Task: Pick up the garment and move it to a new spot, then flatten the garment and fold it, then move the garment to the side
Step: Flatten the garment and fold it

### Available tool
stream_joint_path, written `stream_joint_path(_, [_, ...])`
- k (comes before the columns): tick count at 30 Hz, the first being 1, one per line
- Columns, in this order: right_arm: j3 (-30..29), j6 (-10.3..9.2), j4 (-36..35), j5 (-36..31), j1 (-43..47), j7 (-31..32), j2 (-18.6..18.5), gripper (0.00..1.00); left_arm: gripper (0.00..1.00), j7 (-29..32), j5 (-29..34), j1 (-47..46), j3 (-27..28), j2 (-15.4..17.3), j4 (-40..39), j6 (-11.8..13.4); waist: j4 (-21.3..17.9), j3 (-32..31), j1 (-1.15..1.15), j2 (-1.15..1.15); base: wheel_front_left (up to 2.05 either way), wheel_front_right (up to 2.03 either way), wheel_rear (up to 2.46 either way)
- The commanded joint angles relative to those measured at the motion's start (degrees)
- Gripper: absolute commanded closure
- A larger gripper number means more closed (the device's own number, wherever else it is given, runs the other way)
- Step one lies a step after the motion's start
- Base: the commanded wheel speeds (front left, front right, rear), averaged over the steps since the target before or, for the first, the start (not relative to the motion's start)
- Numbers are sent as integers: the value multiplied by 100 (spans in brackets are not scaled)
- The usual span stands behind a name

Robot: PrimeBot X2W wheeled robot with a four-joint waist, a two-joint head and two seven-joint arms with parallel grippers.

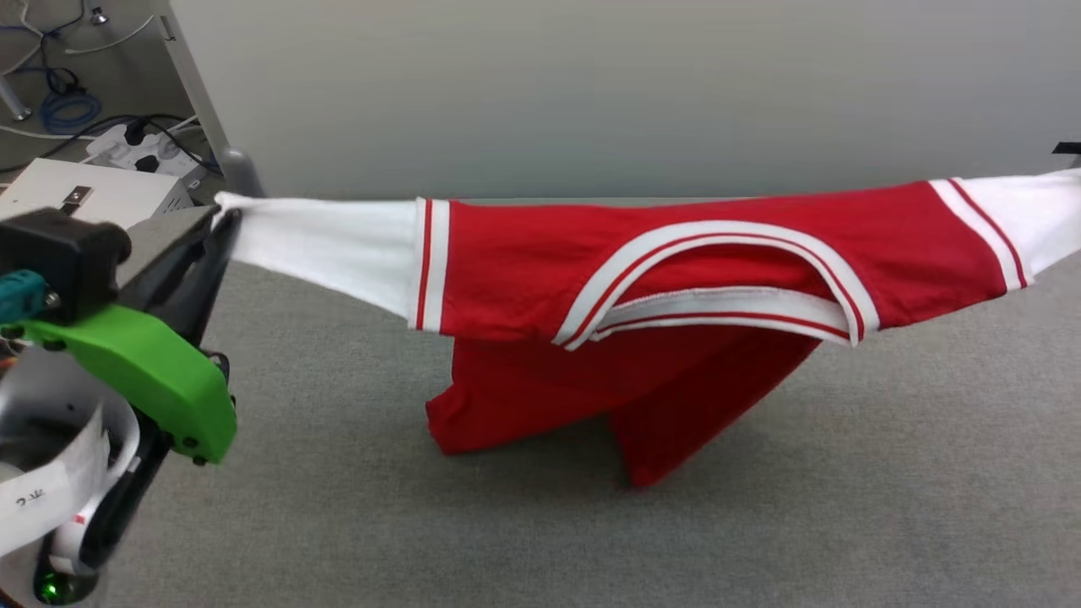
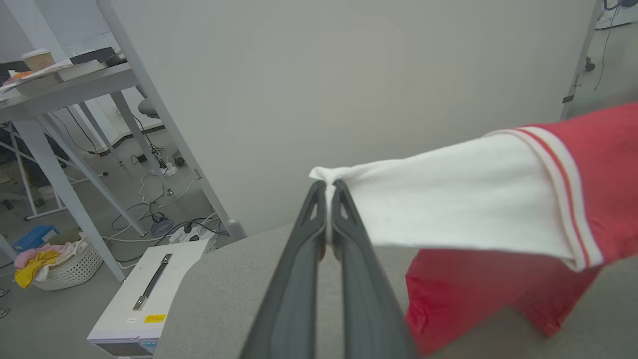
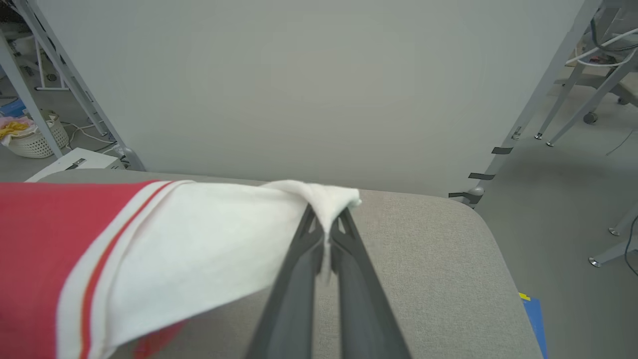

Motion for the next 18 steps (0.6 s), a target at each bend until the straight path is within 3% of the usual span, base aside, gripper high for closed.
stream_joint_path(1, [-12, -5, -28, 12, -215, 57, -42, 100, 100, 17, -80, -263, 75, 71, -46, -49, -82, 8, 0, 0, 0, 0, 0])
stream_joint_path(10, [127, -5, 265, -135, -1482, -49, -206, 100, 100, -129, -234, -1497, 296, 301, 250, -305, -224, 613, 0, 0, 0, 0, 0])
stream_joint_path(18, [397, -5, 889, -479, -2965, -439, -358, 100, 100, -261, -129, -3001, 143, 656, 992, -631, -273, 1768, 0, 0, 0, 0, 0])
